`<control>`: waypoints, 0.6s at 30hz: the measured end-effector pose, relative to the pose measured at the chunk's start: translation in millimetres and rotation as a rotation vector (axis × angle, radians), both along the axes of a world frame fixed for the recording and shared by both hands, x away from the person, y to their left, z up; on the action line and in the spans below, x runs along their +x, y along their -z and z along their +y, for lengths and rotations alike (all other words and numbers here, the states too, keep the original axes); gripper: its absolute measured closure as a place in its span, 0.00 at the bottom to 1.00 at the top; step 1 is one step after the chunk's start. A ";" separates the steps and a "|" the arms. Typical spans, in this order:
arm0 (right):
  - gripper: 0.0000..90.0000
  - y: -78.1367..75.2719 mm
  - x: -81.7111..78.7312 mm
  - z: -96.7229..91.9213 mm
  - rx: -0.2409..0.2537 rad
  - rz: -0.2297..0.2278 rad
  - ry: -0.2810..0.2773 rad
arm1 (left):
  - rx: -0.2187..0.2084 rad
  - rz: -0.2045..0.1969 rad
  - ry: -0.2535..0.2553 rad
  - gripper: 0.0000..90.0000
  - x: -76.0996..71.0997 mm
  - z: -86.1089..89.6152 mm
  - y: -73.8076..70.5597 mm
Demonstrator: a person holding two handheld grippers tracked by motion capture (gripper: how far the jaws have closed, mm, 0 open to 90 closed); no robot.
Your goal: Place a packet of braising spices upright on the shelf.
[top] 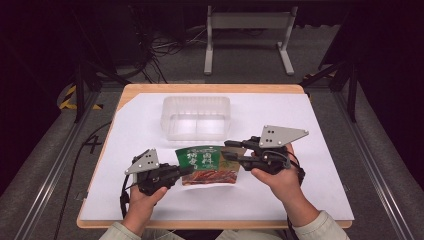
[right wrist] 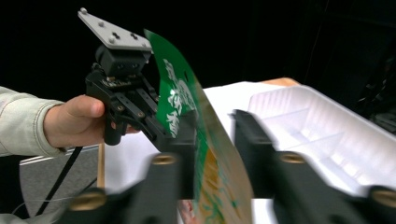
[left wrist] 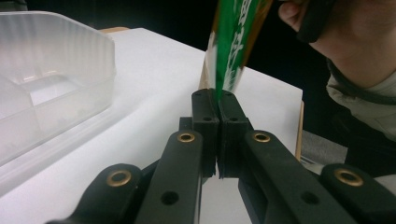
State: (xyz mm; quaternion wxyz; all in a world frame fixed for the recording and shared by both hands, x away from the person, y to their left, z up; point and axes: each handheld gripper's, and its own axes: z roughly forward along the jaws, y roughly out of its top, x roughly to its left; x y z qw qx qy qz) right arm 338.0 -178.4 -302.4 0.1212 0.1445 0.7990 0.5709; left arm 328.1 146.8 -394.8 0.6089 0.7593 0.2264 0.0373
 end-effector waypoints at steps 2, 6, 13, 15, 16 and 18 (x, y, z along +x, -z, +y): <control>0.51 7.5 4.9 2.4 0.011 0.028 -0.019 | 0.003 -0.008 0.006 0.99 0.2 2.1 -0.7; 0.37 34.7 17.4 6.2 0.066 0.066 -0.065 | -0.014 -0.007 0.020 0.99 -1.1 4.6 -2.5; 0.36 65.3 28.3 11.5 0.071 0.125 -0.111 | -0.024 -0.007 0.020 0.99 -1.9 6.1 -4.2; 0.43 69.8 28.8 14.3 0.052 0.117 -0.121 | -0.032 -0.004 0.023 0.99 -1.3 6.4 -4.0; 0.45 71.3 29.1 16.0 0.041 0.116 -0.132 | -0.034 -0.003 0.023 0.99 -1.3 6.3 -4.0; 0.49 73.3 28.8 18.6 0.033 0.106 -0.142 | -0.035 -0.008 0.025 0.99 -1.1 5.8 -4.1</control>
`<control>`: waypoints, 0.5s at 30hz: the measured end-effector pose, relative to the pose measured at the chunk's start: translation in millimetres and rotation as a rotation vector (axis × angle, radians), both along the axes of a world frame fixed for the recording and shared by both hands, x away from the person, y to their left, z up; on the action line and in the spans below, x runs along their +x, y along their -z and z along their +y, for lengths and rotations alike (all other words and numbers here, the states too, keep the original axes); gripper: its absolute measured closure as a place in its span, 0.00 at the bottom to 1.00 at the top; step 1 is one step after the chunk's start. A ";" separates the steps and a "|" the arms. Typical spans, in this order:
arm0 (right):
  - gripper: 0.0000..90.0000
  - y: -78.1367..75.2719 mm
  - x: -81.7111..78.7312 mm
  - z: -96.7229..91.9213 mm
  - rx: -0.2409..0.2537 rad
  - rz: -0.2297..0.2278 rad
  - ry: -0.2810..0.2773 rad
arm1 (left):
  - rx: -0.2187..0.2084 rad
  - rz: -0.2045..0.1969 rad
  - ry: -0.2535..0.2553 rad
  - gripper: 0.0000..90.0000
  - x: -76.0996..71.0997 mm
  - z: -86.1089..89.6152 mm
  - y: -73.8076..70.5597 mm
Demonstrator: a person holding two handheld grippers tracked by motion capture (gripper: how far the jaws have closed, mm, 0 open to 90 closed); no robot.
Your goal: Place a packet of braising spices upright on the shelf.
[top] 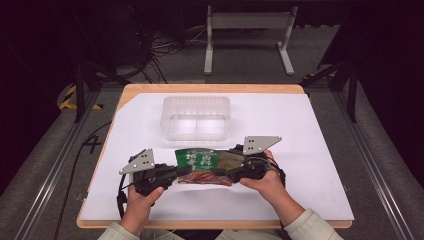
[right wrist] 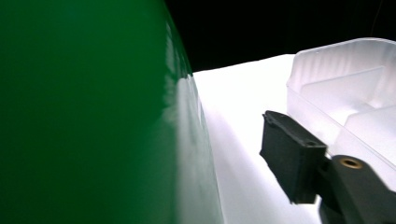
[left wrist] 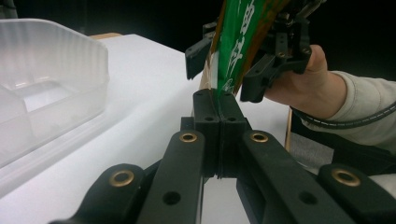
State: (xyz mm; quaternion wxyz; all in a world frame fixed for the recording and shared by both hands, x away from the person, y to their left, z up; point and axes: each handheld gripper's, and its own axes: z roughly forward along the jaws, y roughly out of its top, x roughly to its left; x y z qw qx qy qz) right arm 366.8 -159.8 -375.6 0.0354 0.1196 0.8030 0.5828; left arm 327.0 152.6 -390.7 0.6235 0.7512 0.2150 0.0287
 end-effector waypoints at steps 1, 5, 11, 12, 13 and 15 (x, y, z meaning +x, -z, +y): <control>0.52 1.0 -0.2 1.5 -0.004 -0.008 -0.012 | -0.001 0.000 0.001 0.99 0.0 -0.1 0.0; 0.65 3.3 -2.2 6.5 -0.029 -0.001 -0.055 | -0.007 0.010 -0.003 0.99 0.1 0.2 0.2; 0.89 5.4 -4.3 11.9 -0.097 0.002 -0.068 | -0.007 0.013 -0.010 0.99 1.4 0.9 1.1; 0.91 4.6 -4.4 11.7 -0.105 0.008 -0.059 | -0.005 0.014 -0.012 0.99 1.2 0.5 1.1; 0.93 3.7 -4.6 11.8 -0.110 0.015 -0.052 | -0.009 0.018 -0.012 0.98 1.2 0.3 1.2; 0.97 1.9 -5.9 12.7 -0.114 0.011 -0.041 | -0.017 0.020 -0.016 0.96 2.1 1.0 1.4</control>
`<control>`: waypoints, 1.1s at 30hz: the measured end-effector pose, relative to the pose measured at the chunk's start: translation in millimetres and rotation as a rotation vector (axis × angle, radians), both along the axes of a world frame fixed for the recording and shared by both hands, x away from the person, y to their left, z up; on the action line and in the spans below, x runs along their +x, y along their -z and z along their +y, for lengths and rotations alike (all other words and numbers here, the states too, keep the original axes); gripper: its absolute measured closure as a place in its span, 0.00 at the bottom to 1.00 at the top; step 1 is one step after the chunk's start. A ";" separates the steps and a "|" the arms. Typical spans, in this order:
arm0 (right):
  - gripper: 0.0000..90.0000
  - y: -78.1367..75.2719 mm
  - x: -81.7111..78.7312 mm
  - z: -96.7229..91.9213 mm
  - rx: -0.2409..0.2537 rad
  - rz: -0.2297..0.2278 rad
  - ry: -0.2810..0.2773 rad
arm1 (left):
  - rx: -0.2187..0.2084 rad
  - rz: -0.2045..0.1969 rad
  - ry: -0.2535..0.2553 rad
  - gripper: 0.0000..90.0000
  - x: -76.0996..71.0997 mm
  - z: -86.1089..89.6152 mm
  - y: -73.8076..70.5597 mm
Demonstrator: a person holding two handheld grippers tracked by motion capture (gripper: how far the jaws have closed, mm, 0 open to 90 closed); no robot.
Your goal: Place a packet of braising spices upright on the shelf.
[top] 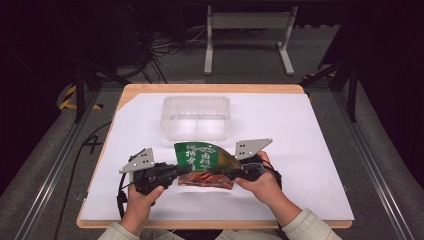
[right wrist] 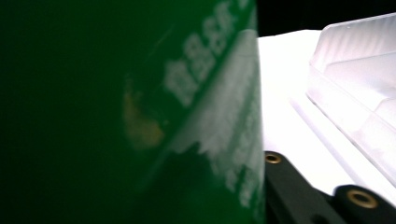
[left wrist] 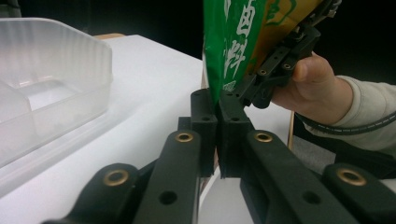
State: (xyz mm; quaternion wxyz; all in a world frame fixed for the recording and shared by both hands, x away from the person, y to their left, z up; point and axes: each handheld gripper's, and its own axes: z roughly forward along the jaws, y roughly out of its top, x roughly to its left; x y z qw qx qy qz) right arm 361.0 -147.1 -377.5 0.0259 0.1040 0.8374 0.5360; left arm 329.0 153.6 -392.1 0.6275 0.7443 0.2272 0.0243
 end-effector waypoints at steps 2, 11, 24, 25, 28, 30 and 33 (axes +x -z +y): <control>0.99 -3.0 -1.7 1.7 -0.010 -0.007 0.014 | 0.010 -0.012 -0.020 0.90 0.1 1.0 -0.8; 1.00 -14.8 1.5 1.0 -0.019 -0.017 0.067 | 0.062 -0.023 -0.144 0.50 -0.6 10.3 -0.7; 1.00 -39.5 21.5 -4.6 -0.013 -0.015 0.150 | 0.091 -0.047 -0.203 0.41 0.5 25.0 8.6; 1.00 -40.9 24.4 -4.9 -0.012 -0.015 0.162 | 0.093 -0.046 -0.208 0.40 0.4 25.1 9.4; 1.00 -43.7 30.9 -5.9 -0.011 -0.016 0.194 | 0.109 -0.048 -0.216 0.39 1.3 25.9 11.6; 1.00 -44.7 33.4 -6.3 -0.009 -0.016 0.202 | 0.112 -0.042 -0.219 0.39 2.0 26.4 12.9; 1.00 -48.4 40.9 -8.0 -0.002 -0.009 0.227 | 0.117 -0.035 -0.223 0.37 4.8 28.3 16.9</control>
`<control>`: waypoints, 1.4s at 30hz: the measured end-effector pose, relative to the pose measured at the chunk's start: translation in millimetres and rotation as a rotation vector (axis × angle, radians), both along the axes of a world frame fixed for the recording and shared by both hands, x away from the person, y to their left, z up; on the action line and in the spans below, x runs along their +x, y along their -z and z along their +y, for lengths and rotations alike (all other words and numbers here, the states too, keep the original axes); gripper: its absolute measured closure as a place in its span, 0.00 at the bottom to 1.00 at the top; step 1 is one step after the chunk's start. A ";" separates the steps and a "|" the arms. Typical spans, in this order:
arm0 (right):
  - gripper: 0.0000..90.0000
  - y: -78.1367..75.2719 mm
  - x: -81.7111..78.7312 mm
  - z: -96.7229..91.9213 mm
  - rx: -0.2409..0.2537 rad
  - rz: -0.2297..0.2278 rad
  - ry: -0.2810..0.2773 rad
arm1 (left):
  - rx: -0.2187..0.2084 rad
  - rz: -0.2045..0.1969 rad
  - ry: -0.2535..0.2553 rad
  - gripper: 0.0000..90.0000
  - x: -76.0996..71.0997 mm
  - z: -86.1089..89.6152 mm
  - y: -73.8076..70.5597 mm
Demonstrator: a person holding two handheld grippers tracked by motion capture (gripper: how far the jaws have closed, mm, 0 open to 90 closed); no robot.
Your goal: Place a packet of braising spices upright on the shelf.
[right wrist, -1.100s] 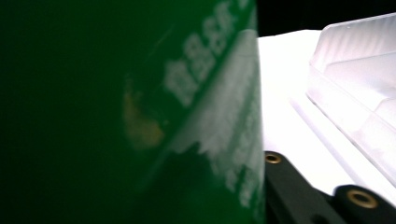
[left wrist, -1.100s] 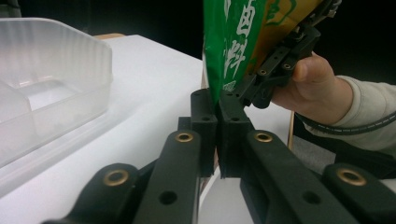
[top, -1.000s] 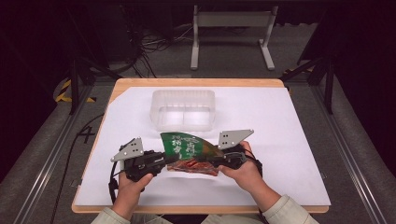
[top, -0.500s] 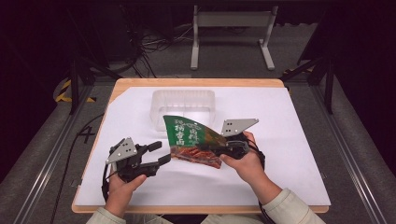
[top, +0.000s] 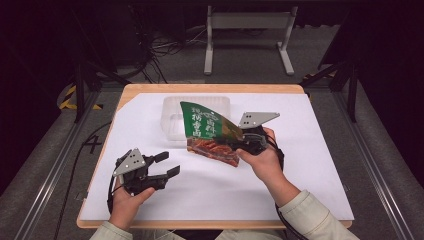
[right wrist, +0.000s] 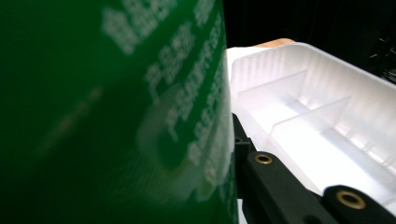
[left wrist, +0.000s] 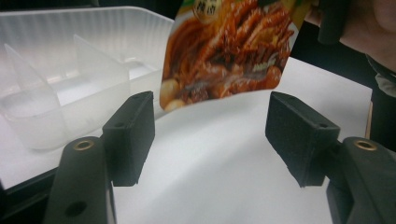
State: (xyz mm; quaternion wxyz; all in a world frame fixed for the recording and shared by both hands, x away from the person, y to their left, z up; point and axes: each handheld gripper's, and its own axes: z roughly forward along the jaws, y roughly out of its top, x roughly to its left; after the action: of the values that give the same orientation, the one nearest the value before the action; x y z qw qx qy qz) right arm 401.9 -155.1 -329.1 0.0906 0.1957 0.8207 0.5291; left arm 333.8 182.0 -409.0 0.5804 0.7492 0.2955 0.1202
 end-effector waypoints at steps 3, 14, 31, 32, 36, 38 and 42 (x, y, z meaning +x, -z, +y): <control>1.00 -4.3 7.8 -2.5 0.005 0.007 0.029 | 0.011 0.006 -0.010 0.36 1.9 1.8 3.4; 1.00 -17.6 34.3 -10.1 0.029 0.027 0.110 | 0.036 0.012 -0.036 0.27 10.0 11.4 13.5; 1.00 -30.2 75.6 -11.0 0.075 0.050 0.197 | 0.053 0.073 -0.002 0.12 19.2 20.8 22.7; 1.00 -30.0 77.6 -10.1 0.078 0.053 0.201 | 0.061 0.070 -0.003 0.12 18.9 20.6 22.9; 1.00 -30.3 84.5 -6.1 0.071 0.043 0.215 | 0.072 0.071 -0.002 0.11 18.8 20.5 23.3; 1.00 -30.1 88.1 -4.0 0.073 0.039 0.220 | 0.072 0.070 -0.008 0.11 18.8 21.2 23.4; 1.00 -29.0 94.2 -0.9 0.076 0.037 0.237 | 0.073 0.072 -0.009 0.11 19.2 22.5 23.8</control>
State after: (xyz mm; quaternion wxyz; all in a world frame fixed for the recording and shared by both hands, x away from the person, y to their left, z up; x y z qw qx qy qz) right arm 496.1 -156.0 -300.1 0.1298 0.3043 0.7725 0.5419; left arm 353.0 204.5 -432.9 0.5410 0.7725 0.3149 0.1065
